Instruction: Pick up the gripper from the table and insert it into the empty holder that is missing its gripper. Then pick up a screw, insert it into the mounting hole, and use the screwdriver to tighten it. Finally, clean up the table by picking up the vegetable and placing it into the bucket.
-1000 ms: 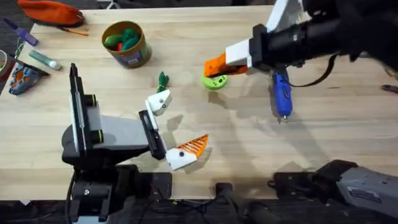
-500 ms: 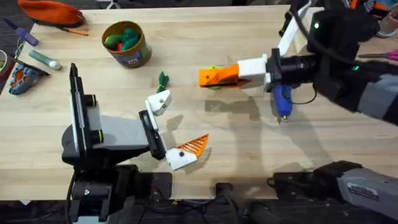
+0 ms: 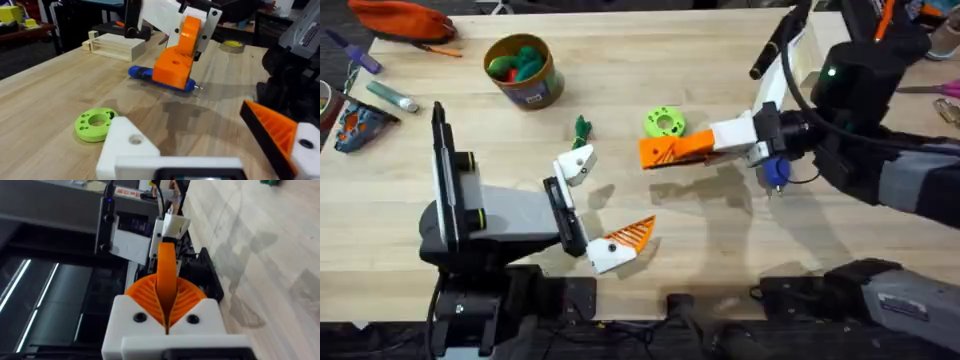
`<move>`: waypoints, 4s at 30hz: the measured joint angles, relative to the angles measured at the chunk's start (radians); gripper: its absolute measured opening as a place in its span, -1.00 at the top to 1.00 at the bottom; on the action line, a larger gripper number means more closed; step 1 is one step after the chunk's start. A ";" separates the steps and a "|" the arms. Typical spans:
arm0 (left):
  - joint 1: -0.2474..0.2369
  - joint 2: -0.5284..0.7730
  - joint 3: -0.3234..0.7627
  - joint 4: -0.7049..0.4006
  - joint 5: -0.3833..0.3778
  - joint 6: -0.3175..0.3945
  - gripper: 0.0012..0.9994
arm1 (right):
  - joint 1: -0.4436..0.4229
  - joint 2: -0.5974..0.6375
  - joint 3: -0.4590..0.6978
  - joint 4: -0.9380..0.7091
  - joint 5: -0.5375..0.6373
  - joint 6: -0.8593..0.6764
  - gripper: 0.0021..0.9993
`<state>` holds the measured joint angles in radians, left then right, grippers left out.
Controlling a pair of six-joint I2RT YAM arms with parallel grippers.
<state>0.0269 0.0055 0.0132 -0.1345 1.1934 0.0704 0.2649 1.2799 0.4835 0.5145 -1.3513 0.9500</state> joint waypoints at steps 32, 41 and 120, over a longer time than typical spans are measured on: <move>0.000 0.000 0.000 0.000 0.000 0.000 -0.97 | 0.098 0.359 0.197 0.106 -0.172 0.101 0.99; 0.000 0.000 0.000 0.000 0.000 0.000 -0.97 | 0.132 0.395 0.209 0.103 -0.172 0.006 0.99; 0.000 0.000 0.000 0.000 0.000 0.000 -0.97 | 0.207 0.459 0.288 0.104 -0.137 -0.010 0.99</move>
<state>0.0269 0.0051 0.0132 -0.1345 1.1934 0.0704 0.4719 1.7386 0.7715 0.6183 -1.4887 0.9405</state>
